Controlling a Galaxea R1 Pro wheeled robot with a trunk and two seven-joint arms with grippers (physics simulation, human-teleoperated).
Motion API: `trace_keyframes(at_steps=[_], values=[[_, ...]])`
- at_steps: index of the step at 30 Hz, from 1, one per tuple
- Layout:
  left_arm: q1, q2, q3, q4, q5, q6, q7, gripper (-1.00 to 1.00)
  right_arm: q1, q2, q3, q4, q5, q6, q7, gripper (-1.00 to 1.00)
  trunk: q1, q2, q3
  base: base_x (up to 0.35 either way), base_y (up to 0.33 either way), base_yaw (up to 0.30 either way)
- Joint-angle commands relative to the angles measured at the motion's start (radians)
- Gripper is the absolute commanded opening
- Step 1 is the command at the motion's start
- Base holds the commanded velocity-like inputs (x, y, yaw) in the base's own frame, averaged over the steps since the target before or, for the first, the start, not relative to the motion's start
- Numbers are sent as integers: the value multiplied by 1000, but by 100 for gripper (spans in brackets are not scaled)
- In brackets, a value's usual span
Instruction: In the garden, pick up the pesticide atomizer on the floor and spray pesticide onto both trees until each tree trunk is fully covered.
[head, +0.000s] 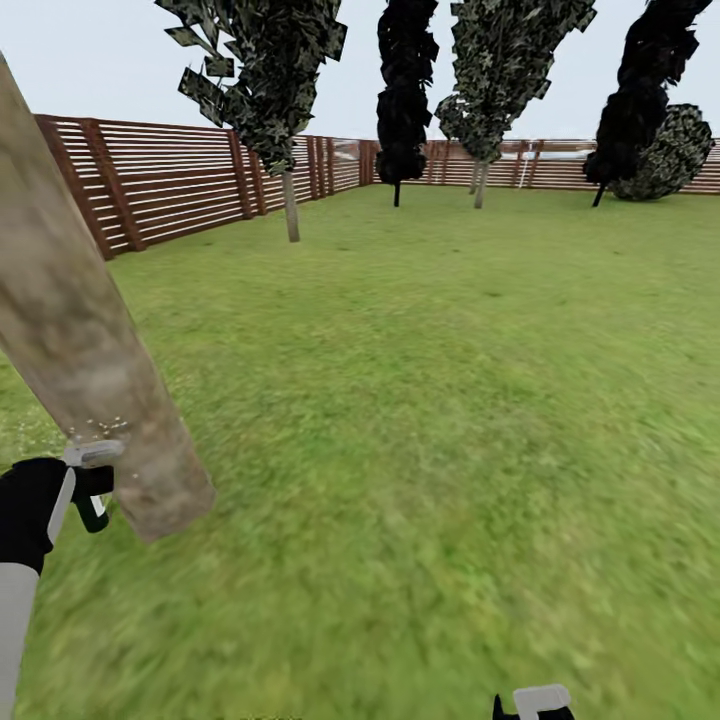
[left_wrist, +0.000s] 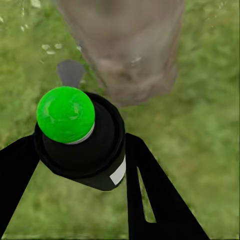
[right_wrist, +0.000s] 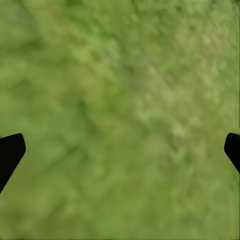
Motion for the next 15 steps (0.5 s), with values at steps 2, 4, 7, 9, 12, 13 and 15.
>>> trace_keyframes(at_steps=[2,4,7,9,12,13,15], values=[[25,-1,1,2,-11,1,-7,-100,-1,1,-7,0,11,-2,-4,100,0,0,-1,8,-3,277],[33,-2,2,45,-10,-2,-7,-100,-1,1,-7,0,11,-2,-4,100,0,0,-1,2,-1,274],[35,-8,3,95,-7,-89,-2,-100,-1,1,-7,0,10,-2,-4,100,0,0,-1,0,0,82],[36,-50,2,133,-9,-109,-3,-100,-1,1,-7,0,11,-2,-4,100,0,0,-1,0,0,10],[36,-92,-5,161,-10,-117,-5,-100,-1,1,-7,0,11,-2,-4,100,0,0,-1,0,0,0],[36,-95,-4,159,-10,-121,-7,-100,-1,1,-7,0,11,-2,-4,100,0,0,-1,0,0,0],[36,-95,-4,162,-10,-135,-9,-100,-1,1,-7,1,11,-2,-4,100,0,0,-1,0,0,0]])
